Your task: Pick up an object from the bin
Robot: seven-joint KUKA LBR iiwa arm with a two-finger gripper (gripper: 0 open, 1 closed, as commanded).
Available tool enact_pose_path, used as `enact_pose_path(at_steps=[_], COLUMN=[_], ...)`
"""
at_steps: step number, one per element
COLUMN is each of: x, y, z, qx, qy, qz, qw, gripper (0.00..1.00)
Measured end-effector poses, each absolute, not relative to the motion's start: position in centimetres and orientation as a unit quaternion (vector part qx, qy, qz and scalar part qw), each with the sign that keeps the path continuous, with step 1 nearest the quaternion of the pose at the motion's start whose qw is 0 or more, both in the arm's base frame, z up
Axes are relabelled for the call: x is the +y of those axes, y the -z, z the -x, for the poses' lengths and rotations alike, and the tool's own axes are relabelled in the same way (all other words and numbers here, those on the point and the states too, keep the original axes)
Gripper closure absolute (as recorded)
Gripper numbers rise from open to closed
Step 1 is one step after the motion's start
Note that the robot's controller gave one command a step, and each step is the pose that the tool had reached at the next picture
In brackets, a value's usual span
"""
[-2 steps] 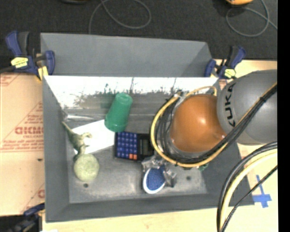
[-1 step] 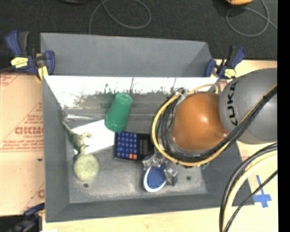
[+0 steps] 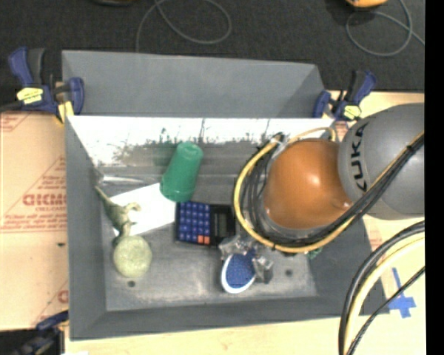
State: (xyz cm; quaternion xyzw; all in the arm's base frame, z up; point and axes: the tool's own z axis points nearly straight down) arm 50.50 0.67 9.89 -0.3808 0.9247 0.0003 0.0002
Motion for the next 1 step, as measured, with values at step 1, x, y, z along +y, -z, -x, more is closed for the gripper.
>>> enact_pose_path(at_steps=[1], x=[0.65], y=[-10.96], z=[-50.48], qx=[0.925], qy=[0.000], qz=[0.380], qw=[0.000], gripper=[1.00])
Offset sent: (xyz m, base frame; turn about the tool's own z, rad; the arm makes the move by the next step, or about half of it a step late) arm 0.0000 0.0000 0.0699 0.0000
